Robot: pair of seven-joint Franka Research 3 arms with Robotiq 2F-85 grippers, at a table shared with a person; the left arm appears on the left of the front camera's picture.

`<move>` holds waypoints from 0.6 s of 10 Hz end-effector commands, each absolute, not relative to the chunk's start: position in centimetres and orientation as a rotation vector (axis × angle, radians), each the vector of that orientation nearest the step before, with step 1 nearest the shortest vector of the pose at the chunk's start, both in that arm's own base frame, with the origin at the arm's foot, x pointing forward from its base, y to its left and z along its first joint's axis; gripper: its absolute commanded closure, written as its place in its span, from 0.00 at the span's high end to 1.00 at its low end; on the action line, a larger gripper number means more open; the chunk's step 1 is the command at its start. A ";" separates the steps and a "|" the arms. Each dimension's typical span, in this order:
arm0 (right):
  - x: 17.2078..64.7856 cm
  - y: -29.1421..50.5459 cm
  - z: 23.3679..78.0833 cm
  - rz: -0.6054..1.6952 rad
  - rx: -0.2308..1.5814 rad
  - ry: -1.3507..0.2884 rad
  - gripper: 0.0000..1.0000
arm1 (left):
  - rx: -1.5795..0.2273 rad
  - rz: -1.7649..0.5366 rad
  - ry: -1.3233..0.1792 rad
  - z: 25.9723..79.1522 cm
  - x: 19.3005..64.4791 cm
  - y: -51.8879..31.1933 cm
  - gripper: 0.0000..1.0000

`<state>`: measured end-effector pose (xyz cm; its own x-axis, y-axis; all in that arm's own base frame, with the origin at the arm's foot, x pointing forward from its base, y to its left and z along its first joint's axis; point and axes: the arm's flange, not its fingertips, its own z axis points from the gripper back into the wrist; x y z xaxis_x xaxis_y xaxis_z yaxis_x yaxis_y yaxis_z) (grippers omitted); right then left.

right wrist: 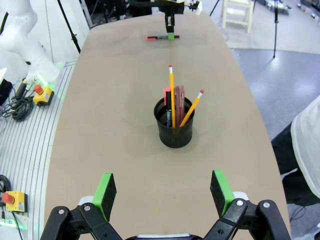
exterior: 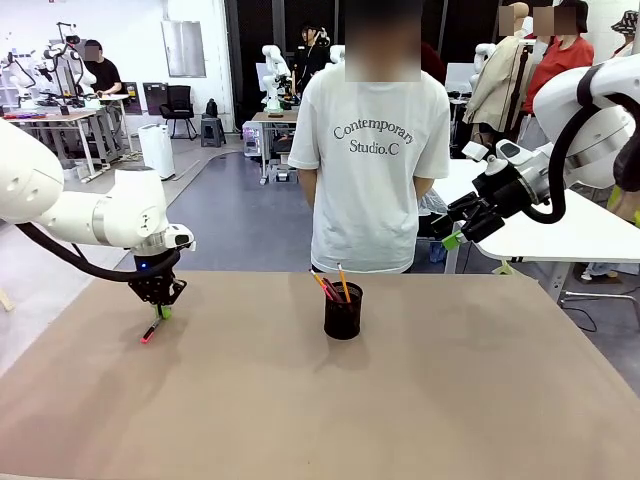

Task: Place the pens into the pen holder.
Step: Pick up a writing instrument from the table and place it into the Pen holder.

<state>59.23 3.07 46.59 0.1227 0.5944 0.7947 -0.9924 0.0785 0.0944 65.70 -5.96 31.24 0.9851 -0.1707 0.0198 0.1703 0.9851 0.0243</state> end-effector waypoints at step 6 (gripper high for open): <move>59.2 3.2 46.7 1.333 0.748 -0.674 1.00 | -0.305 -0.362 -0.065 34.9 64.9 -5.0 0.00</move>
